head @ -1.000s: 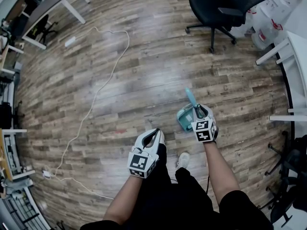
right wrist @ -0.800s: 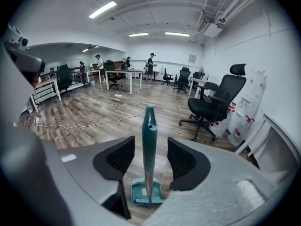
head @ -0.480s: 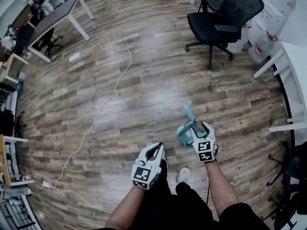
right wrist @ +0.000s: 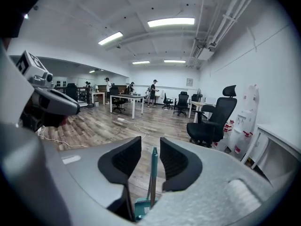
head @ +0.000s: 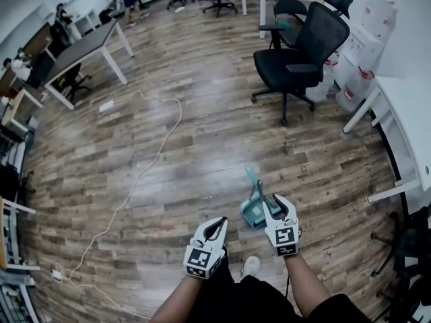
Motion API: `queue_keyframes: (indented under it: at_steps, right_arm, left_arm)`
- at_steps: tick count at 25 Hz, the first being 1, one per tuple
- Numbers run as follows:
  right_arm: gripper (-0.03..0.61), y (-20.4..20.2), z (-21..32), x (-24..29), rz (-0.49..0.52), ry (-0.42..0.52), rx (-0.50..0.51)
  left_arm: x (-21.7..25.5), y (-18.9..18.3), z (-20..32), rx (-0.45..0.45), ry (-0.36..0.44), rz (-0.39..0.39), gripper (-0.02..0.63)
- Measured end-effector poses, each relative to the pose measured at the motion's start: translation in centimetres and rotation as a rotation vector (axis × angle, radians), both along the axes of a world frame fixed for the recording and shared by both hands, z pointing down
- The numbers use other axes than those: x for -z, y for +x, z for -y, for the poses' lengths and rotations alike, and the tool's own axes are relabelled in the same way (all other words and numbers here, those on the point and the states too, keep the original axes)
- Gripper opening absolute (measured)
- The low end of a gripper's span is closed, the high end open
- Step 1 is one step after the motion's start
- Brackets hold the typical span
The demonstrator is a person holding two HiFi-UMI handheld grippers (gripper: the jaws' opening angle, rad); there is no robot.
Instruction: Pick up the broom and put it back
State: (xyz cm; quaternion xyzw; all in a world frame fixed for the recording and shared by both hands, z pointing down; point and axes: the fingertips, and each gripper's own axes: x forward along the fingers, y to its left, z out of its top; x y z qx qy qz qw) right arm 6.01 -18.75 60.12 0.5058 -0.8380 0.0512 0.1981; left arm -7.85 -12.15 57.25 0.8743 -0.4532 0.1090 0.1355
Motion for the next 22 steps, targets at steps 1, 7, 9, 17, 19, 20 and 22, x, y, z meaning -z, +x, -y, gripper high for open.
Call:
queue_keyframes:
  at_steps: [1,7,9,17,19,20,22]
  right_arm:
    - [0.123,0.0,-0.6,0.8,0.016,0.018,0.006]
    - [0.067,0.5,-3.5,5.3,0.043,0.113,0.024]
    - [0.058,0.6,-4.5,6.6,0.044,0.136,0.03]
    - [0.014,1.7,-6.8,10.4,0.03,0.215,0.056]
    - [0.003,1.9,-7.2,11.3,0.034,0.232,0.06]
    - [0.003,1.9,-7.5,11.7,0.037,0.238,0.064]
    - [0.002,2.0,-8.1,12.2,0.039,0.245,0.069]
  left_arm:
    - [0.3,0.1,-0.4,0.002,0.004,-0.003,0.017]
    - [2.6,1.5,-1.3,0.005,0.062,-0.015,0.017]
    - [3.5,1.8,-1.6,0.001,0.086,-0.019,0.018]
    - [6.0,2.9,-3.6,-0.006,0.163,-0.031,0.017]
    - [6.5,3.1,-3.9,-0.006,0.176,-0.03,0.017]
    - [6.7,3.2,-4.1,-0.006,0.182,-0.03,0.017]
    - [7.0,3.5,-4.6,-0.008,0.193,-0.034,0.017]
